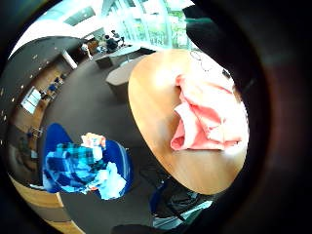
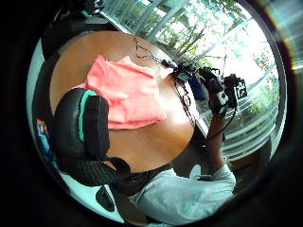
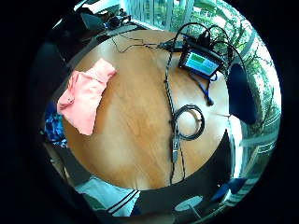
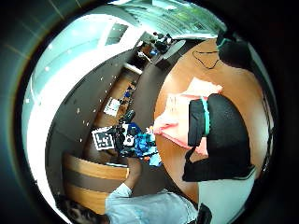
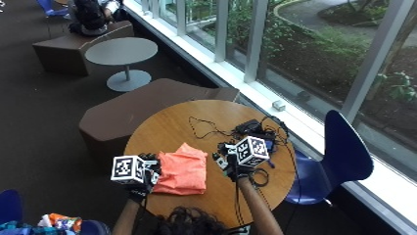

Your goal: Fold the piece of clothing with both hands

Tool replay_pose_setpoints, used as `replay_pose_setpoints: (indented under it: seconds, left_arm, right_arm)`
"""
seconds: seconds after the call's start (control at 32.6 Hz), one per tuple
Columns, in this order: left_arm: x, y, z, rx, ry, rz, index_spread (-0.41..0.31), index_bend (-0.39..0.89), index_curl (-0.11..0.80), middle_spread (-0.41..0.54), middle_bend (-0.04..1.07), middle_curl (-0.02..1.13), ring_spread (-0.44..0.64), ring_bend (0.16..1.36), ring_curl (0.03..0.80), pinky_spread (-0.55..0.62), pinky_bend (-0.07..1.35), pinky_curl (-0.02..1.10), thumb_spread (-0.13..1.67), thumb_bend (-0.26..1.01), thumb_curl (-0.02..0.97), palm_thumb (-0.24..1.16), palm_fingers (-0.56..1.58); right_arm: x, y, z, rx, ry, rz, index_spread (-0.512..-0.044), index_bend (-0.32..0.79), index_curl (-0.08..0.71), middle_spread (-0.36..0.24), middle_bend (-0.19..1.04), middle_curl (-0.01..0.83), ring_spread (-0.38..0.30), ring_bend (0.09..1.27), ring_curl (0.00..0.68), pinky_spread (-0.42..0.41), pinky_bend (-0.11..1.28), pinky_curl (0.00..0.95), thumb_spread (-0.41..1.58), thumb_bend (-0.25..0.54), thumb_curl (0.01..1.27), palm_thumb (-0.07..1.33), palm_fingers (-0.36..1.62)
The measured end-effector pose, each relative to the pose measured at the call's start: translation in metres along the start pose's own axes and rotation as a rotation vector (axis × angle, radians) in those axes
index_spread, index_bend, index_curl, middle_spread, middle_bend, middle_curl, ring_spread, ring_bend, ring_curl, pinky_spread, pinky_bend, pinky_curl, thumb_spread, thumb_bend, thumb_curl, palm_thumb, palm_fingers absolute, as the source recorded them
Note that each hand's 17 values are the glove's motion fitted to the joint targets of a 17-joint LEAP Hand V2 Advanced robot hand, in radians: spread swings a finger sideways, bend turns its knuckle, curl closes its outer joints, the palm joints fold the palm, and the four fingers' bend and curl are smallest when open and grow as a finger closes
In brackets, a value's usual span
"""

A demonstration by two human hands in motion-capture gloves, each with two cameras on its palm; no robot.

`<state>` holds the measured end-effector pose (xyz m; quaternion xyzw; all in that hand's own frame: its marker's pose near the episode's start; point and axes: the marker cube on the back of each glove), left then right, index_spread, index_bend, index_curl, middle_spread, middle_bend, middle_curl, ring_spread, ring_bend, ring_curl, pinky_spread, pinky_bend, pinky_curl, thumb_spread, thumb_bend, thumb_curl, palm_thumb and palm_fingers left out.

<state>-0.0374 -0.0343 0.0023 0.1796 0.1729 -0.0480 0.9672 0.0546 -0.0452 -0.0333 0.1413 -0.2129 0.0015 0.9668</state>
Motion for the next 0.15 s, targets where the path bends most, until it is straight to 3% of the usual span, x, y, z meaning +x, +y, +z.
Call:
replay_pose_setpoints:
  seconds: [0.15]
  left_arm:
    - [0.0048,-0.0004,-0.0015,-0.013,-0.011,0.018,-0.126,0.14,0.327,-0.107,0.25,0.43,0.00,0.56,0.327,0.37,0.18,0.30,1.40,0.03,0.281,0.38,0.57]
  right_arm:
    - [0.0008,0.0000,0.0086,-0.002,0.072,0.005,-0.314,0.19,0.382,-0.102,0.17,0.390,-0.064,0.19,0.309,0.136,0.22,0.334,1.34,-0.017,0.43,0.73,0.68]
